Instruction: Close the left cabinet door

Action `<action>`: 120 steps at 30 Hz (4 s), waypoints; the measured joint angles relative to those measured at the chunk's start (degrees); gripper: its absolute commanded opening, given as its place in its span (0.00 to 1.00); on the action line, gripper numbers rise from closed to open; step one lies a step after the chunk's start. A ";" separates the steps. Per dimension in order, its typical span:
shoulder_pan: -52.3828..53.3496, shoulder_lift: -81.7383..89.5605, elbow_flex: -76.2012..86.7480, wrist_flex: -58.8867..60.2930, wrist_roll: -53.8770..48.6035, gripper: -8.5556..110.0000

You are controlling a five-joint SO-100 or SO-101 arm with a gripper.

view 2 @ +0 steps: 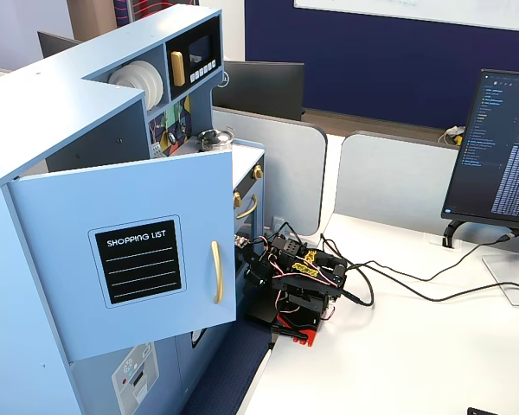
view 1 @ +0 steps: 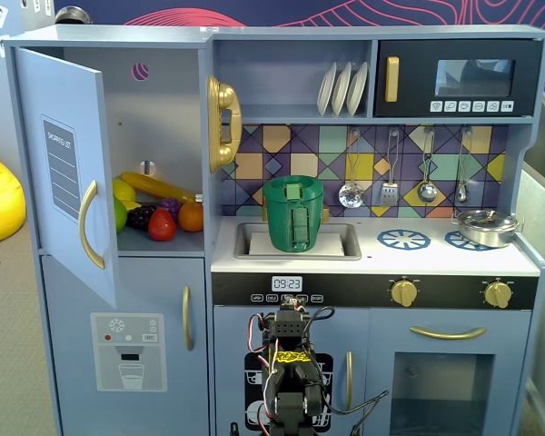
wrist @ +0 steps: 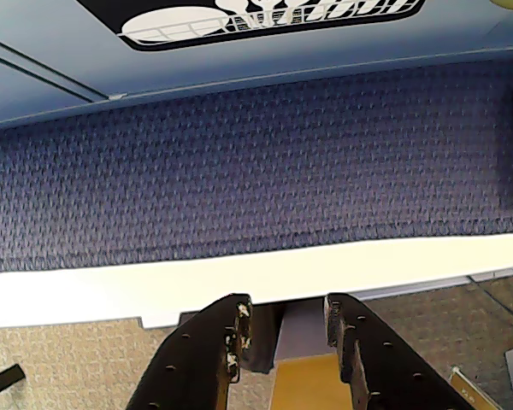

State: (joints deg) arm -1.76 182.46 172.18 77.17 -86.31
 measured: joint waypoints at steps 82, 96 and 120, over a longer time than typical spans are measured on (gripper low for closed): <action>-88.24 -61.52 -56.51 -69.52 -11.87 0.07; -76.38 -57.74 -53.35 -69.52 -13.36 0.07; -46.41 -55.37 -47.90 -75.32 -17.67 0.07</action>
State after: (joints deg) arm -48.16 127.09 124.28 1.85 -103.97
